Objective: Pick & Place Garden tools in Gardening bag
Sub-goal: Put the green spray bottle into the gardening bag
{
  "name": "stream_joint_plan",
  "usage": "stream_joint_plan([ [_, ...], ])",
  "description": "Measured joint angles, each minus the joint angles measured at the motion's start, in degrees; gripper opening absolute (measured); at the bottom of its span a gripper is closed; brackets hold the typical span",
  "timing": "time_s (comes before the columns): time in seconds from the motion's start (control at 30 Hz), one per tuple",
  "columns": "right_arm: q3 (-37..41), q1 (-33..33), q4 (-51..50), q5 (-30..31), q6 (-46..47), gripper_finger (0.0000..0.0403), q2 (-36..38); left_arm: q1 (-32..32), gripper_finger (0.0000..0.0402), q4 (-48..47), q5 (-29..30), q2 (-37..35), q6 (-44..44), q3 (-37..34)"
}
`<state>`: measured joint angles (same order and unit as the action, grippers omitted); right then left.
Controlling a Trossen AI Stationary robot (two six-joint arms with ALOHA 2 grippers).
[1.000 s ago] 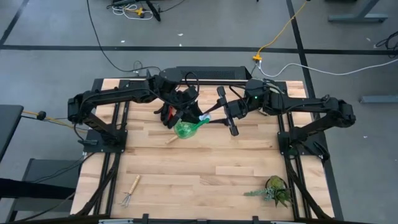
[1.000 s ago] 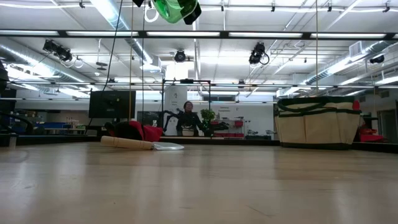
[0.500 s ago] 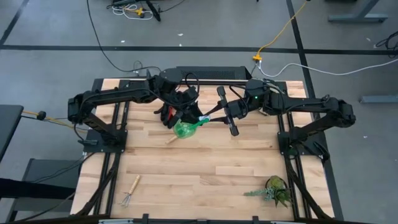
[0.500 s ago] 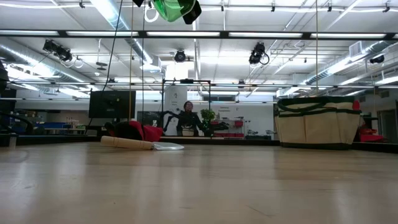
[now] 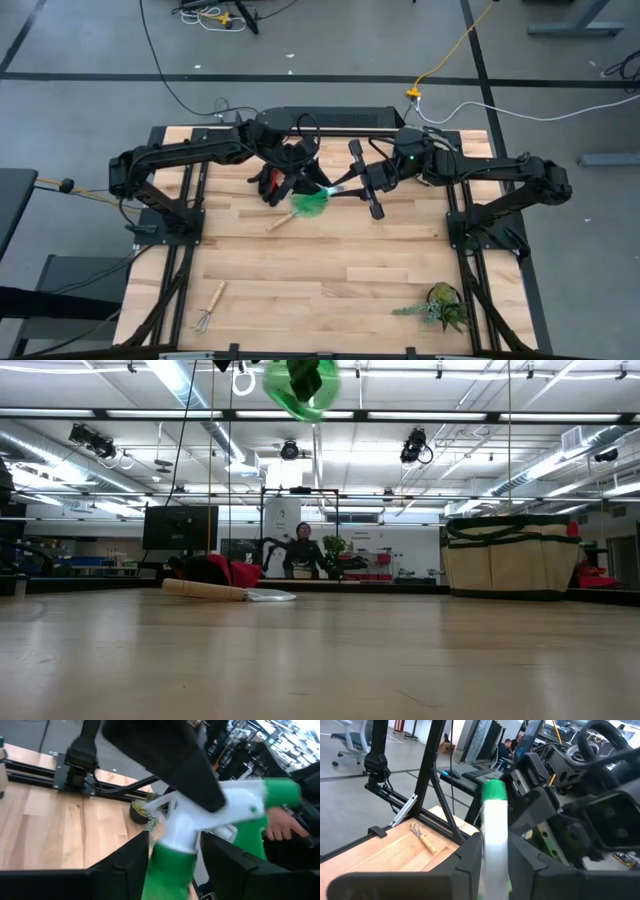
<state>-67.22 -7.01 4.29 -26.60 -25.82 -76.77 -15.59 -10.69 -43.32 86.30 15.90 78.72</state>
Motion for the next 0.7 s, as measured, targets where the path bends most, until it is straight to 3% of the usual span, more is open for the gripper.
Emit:
stream_joint_plan([
  [0.27,0.00,0.00,0.00,-0.23,-0.08,0.0065,0.00,0.00,0.0242,-0.37,0.14,0.00,0.31,0.00],
  [0.7,0.02,-0.04,-0.01,-1.12,1.39,0.0064,0.00,-3.03,0.0248,-4.49,-3.53,-1.13,1.46,0.02],
])
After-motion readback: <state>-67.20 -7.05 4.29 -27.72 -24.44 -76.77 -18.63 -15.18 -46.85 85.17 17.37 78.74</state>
